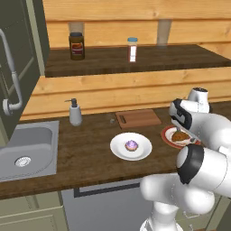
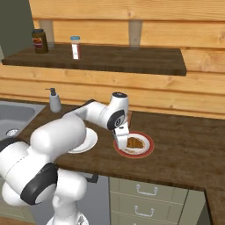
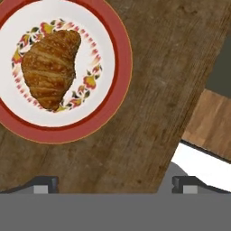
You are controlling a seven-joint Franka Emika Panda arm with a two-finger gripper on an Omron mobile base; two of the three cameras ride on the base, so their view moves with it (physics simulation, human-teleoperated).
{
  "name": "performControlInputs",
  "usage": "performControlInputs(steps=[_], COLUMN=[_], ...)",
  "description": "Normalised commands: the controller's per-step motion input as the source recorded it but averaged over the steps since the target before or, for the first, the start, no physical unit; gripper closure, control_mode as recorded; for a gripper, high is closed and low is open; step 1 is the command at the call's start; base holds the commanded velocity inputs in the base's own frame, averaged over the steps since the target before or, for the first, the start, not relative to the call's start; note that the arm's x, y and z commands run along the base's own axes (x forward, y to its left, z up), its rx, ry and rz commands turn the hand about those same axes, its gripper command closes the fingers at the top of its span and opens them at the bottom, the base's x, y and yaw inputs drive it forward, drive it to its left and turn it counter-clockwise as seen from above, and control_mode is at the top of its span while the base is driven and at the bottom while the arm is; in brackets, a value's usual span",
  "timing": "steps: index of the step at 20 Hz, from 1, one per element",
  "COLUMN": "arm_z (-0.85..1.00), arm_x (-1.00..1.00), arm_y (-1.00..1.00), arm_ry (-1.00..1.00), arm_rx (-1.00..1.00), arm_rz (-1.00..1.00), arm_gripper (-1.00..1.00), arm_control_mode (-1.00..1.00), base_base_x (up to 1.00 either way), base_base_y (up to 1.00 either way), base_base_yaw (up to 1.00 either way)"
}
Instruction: From the different types of pastries on the counter, select a croissant and place it on the cutting board. Then retrieve a jar of jam from the cabinet and place it alongside the croissant on the cutting board.
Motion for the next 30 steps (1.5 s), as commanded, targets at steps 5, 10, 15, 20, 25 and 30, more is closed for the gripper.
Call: performControlInputs(steps=[5,10,15,20,25,30], arm_z=[0.0,0.0,-0.05,-0.13,-0.13,-0.17], arm_x=[0.0,0.56,0.58,0.41,0.21,0.26], arm_y=[0.0,-0.02,-0.05,-0.27,-0.19,0.0], arm_ry=[0.0,0.0,0.0,0.0,0.0,0.0], arm_rx=[0.02,0.0,0.0,0.0,0.0,0.0], arm_rz=[0.0,-0.06,-0.06,-0.02,-0.02,-0.02], arm_gripper=[-1.0,-1.0,-1.0,-1.0,-1.0,-1.0], arm_control_mode=[-1.0,-1.0,-1.0,-1.0,-1.0,-1.0], base_base_x=[0.0,0.0,0.0,0.0,0.0,0.0], base_base_y=[0.0,0.0,0.0,0.0,0.0,0.0], base_base_yaw=[0.0,0.0,0.0,0.0,0.0,0.0])
